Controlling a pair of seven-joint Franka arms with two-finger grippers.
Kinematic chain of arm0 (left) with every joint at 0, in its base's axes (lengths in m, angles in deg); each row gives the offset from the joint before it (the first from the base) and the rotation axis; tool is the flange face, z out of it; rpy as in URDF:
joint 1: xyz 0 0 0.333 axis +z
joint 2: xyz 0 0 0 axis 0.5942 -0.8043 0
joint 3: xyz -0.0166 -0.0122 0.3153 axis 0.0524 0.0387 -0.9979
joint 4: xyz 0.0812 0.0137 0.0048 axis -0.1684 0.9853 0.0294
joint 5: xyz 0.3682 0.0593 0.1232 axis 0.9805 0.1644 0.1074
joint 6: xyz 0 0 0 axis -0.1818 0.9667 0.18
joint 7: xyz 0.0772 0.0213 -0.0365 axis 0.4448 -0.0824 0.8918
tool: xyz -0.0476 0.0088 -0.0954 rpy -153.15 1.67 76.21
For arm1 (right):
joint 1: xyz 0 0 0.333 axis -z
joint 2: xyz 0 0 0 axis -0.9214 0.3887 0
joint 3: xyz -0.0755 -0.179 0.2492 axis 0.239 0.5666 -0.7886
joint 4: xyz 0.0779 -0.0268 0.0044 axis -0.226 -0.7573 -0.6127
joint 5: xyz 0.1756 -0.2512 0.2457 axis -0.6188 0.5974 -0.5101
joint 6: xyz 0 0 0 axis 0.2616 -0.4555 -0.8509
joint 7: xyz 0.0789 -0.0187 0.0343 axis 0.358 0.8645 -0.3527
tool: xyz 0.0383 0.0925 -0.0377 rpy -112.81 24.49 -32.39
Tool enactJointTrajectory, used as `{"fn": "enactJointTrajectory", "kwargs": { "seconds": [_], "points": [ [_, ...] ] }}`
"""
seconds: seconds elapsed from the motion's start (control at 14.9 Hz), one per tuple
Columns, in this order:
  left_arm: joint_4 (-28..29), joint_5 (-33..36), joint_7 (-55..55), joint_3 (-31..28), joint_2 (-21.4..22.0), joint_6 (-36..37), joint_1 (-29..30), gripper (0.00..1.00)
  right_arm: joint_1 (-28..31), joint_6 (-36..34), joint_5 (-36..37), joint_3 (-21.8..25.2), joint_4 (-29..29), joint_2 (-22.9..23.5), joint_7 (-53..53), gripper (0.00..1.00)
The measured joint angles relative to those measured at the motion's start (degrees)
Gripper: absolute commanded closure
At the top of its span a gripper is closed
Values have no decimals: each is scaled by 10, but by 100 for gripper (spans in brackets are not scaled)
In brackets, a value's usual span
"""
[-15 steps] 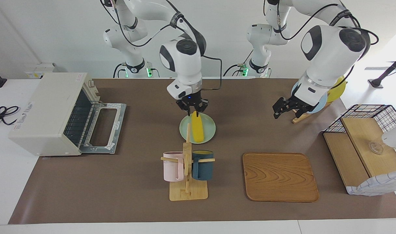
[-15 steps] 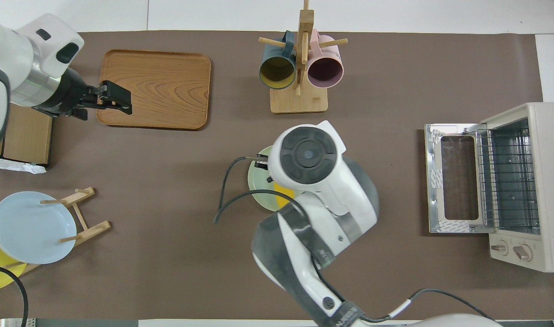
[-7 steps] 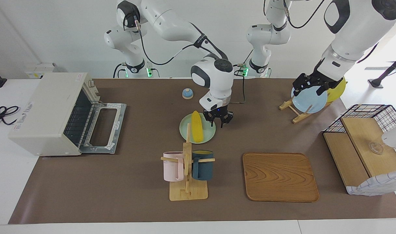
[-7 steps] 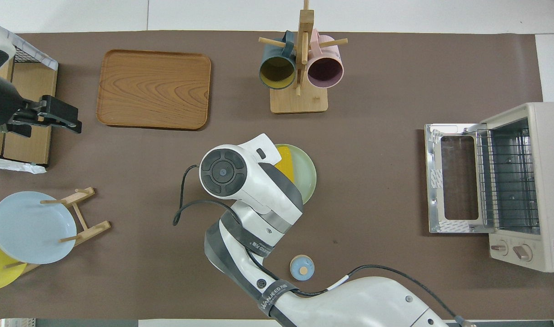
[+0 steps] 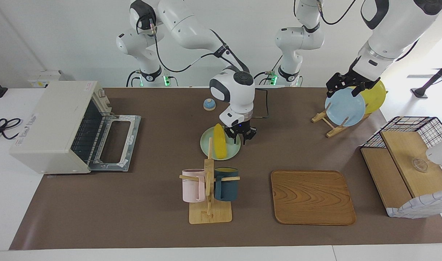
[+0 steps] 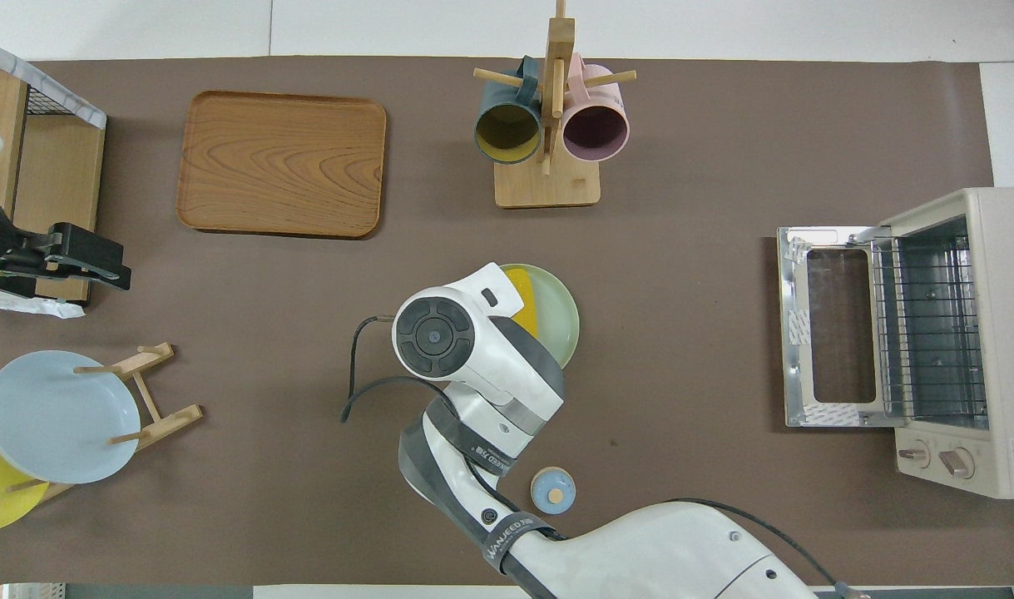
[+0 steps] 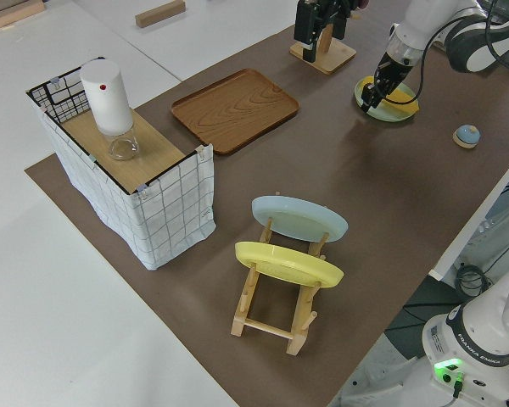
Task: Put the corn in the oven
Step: 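Carry the corn with the right gripper toward the open oven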
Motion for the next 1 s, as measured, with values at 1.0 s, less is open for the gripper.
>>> {"fn": "enactJointTrajectory", "kwargs": {
  "seconds": [1.0],
  "points": [
    [60,0,-31,6,33,-56,28,0,13,-108,6,3,30,-20,-104,100]
  ]
}}
